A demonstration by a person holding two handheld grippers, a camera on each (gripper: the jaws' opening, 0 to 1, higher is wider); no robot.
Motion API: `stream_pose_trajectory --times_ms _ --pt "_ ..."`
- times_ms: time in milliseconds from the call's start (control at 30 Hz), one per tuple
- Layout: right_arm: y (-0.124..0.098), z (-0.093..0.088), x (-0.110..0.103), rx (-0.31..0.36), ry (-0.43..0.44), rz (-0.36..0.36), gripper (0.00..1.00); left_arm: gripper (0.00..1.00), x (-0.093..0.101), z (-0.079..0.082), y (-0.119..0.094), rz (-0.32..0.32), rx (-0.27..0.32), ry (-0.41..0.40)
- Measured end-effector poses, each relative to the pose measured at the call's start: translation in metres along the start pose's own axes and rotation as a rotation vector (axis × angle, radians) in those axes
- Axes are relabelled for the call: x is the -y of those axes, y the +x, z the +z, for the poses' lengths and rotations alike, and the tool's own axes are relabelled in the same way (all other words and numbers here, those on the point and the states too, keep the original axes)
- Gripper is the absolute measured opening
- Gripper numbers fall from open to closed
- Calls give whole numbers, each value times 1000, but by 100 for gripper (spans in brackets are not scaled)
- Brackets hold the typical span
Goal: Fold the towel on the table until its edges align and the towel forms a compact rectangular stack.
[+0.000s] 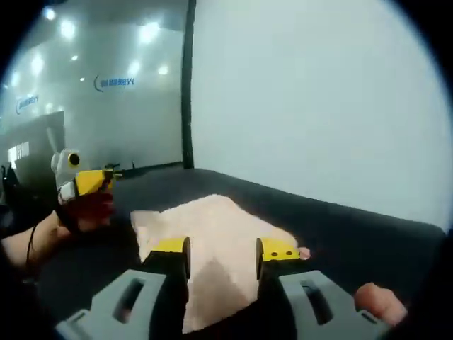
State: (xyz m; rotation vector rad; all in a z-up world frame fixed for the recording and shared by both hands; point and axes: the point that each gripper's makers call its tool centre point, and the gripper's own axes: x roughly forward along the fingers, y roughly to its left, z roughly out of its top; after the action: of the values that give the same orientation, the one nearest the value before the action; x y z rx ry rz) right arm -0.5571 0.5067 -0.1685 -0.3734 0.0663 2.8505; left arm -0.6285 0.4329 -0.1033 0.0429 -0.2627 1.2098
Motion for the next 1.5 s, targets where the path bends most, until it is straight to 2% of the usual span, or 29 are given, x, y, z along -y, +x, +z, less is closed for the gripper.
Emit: stream_pose_trajectory --times_ms 33,67,133,233,300,333,367,433,500,533,567,633,667,733,767,833,867,900,933,967,1067,1133,1167,1233,1267,1333,1400,1467,1500 --pt "4 -10 -6 -16 -6 11 35 13 -1 -8 5 6 -34 44" --pt "7 -16 -9 -12 -7 9 35 15 -4 -19 12 29 -76 40" --pt "9 -17 -12 29 -27 -5 35 17 -16 -41 15 105 -179 93" --pt "14 -23 -10 43 -20 -19 35 17 -38 -72 6 192 -319 98" --pt "15 -18 -8 44 -25 -21 35 17 -53 -86 -3 260 -380 85" --pt "16 -18 -10 41 -28 -17 35 17 -53 -84 -2 265 -359 17" --pt "16 -17 -10 31 -32 -17 35 17 -52 -82 -1 261 -344 0" --pt "18 -7 -7 39 -36 -3 36 17 -54 -79 1 246 -344 60" --pt "12 29 -1 173 39 29 38 17 -53 -70 3 227 -306 80" --pt "13 35 6 190 68 22 41 18 -52 -64 4 220 -276 76" --pt "16 37 15 169 89 11 45 19 -45 -54 3 221 -226 36" --pt "36 30 28 114 58 29 46 18 -50 -53 5 221 -195 20" --pt "43 28 24 99 31 43 45 18 -51 -58 5 228 -209 6" --pt "57 27 8 97 -36 100 45 18 -54 -85 1 246 -334 -10" --pt "62 22 -1 72 -47 123 45 17 -55 -89 1 253 -358 3" --pt "74 3 -9 9 -53 142 44 17 -50 -87 4 244 -345 19" --pt "78 -9 -4 -28 -70 108 43 17 -52 -87 4 244 -346 14" --pt "84 -8 0 2 -53 111 43 17 -55 -88 4 248 -349 1" --pt "84 -7 1 14 20 113 42 17 -56 -90 3 254 -355 -11" --pt "83 -8 1 8 50 107 41 17 -55 -90 2 253 -356 -15" --pt "81 -11 -3 11 -6 121 40 17 -57 -95 4 256 -383 -17" --pt "77 -1 -2 -4 -7 134 38 17 -54 -90 -1 258 -369 -35" --pt "75 11 2 11 42 135 32 17 -54 -86 -3 264 -350 -40" --pt "71 60 5 201 103 141 31 18 -52 -76 -2 251 -294 -30" --pt "75 69 4 210 83 138 34 18 -51 -75 -3 251 -292 -32" --pt "93 66 -10 124 -10 160 34 18 -51 -81 -2 250 -321 -21" --pt "117 60 -18 87 -176 139 27 18 -51 -84 -1 253 -340 -9" --pt "132 36 -26 -9 -124 160 26 18 -49 -85 -1 252 -346 0" --pt "141 24 -21 -47 -119 148 26 18 -47 -85 -3 252 -348 -1"
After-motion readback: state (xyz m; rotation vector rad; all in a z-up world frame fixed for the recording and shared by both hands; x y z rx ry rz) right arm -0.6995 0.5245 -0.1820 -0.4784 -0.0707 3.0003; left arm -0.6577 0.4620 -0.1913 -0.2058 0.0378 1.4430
